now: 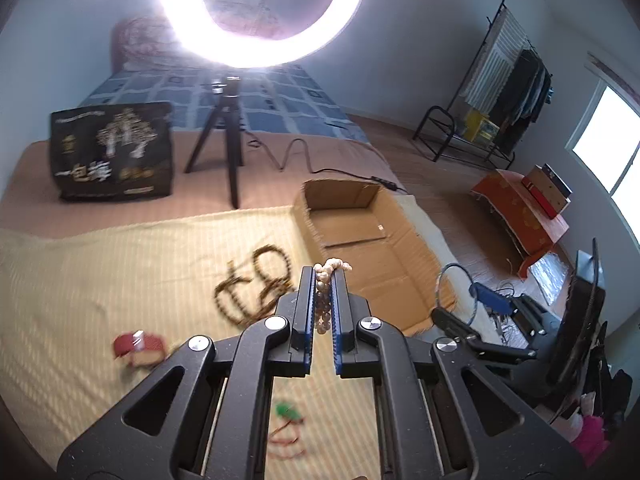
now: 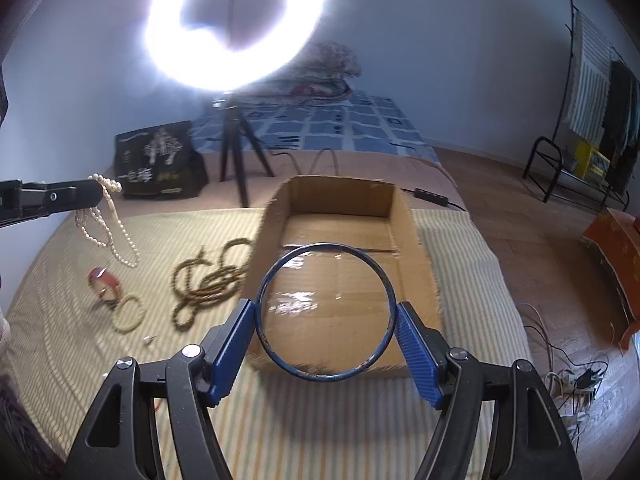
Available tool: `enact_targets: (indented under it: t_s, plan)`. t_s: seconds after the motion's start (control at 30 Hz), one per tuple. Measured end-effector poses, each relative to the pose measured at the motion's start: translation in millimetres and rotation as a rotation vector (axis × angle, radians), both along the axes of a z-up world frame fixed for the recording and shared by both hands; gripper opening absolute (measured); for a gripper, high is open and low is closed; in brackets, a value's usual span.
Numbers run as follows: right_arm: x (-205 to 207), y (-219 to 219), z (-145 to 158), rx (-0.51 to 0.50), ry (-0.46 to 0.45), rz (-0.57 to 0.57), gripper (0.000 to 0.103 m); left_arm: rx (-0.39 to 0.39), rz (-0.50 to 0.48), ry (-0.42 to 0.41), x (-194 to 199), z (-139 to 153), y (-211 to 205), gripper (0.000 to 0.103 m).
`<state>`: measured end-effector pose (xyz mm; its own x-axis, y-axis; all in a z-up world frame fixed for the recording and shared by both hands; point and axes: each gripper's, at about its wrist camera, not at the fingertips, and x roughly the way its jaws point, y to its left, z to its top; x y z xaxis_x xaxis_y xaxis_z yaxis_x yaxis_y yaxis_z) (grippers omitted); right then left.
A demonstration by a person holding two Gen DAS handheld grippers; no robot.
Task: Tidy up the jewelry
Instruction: 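Carry pearls and bangle into the cardboard box and open both tools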
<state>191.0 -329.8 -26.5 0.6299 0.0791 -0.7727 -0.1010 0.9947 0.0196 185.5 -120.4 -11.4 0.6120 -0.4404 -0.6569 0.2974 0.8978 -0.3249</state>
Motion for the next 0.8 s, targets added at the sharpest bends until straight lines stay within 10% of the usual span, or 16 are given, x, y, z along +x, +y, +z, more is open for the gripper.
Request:
enact_targets:
  t_s: [0.8]
  plan:
    - [49, -38, -54, 0.012, 0.115, -0.071, 0.073, 0.013, -0.113, 0.103, 72, -56, -97, 0.005]
